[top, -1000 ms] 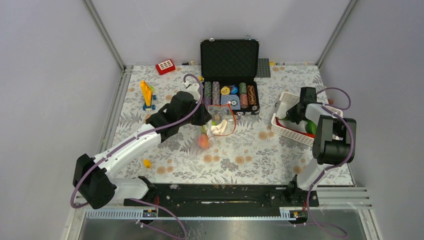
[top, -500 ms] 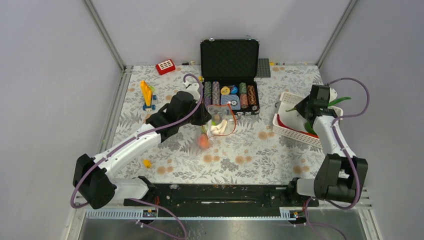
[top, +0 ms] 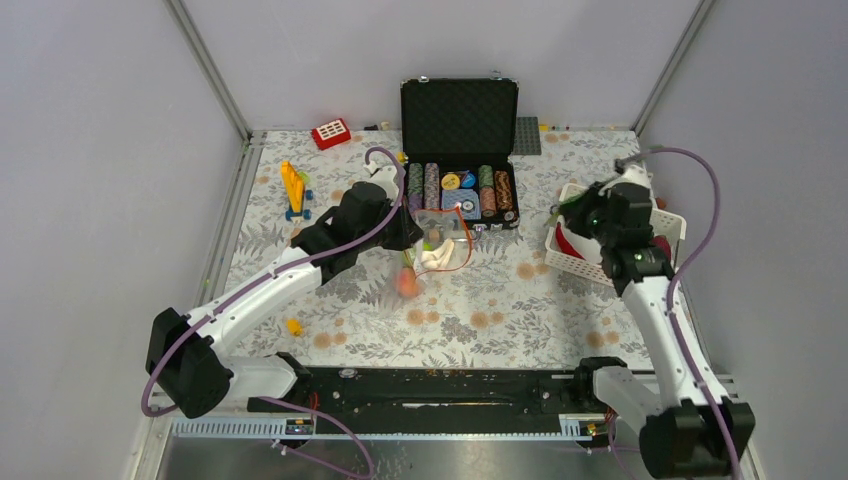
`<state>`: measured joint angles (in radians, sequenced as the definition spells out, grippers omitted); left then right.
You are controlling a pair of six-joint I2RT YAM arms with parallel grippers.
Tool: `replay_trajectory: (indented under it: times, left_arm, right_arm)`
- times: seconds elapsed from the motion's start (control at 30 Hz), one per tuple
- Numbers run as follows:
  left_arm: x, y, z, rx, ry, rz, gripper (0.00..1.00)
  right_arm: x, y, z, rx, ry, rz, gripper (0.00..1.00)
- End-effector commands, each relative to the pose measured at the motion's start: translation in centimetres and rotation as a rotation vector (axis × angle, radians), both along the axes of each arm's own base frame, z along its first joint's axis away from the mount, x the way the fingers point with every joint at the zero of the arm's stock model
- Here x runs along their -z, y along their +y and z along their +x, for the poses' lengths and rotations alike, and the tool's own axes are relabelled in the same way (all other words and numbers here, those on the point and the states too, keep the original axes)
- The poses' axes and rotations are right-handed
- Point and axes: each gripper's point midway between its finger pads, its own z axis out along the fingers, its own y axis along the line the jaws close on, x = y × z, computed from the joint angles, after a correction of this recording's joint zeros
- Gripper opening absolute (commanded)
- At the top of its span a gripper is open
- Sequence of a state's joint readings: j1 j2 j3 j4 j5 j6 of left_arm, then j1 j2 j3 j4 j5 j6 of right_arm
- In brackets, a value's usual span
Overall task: Place the food in the zip-top bag and seal the zipper
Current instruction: Pick up the fake vegetable from the bin, then place the fake vegetable in the zipper food storage bag.
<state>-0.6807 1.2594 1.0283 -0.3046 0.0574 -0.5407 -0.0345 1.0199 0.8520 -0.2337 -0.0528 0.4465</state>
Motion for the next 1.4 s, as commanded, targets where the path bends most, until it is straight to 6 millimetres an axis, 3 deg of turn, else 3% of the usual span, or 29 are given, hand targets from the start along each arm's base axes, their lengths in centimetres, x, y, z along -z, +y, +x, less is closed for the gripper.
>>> replay_trajectory:
  times: [0.0,0.23,0.4,0.57,0.7,0.93,1.37]
  left_arm:
    - [-3.2,-1.2,1.1,0.004,-0.056,-0.09,0.0]
    - [-3.1,-1.5,1.1,-0.006,-0.029,-0.103,0.0]
    - [-3.0,-1.2,1.2,-0.032,-0.014,-0.103,0.0]
    - [-3.1,-1.2,1.2,-0.049,0.0,-0.112,0.0]
    - [-3.1,-1.2,1.2,-0.054,0.003,-0.117,0.0]
    - [-3.4,-0.9,1.4,-0.069,-0.008,-0.124,0.0]
    - [-3.2,-1.4,0.8,-0.042,-0.002,-0.158,0.0]
  right_arm:
    - [-5.7,7.9,-1.5,-0.313,-0.235,-0.045,0.0]
    - [-9.5,19.7,-4.6,-0.677,-0.466,-0.048,0.0]
    - [-7.9,25.0,-5.4,-0.794,-0.474,-0.093,0.0]
    - [-4.5,28.1,-6.2,-0.846,-0.422,-0.193,0.0]
    - [-2.0,29.3,-6.9,-0.873,-0.388,-0.287,0.0]
    - [3.3,28.8,-7.2,-0.87,-0.268,-0.426,0.0]
    - [5.7,27.7,-5.9,-0.801,-0.165,-0.555,0.23]
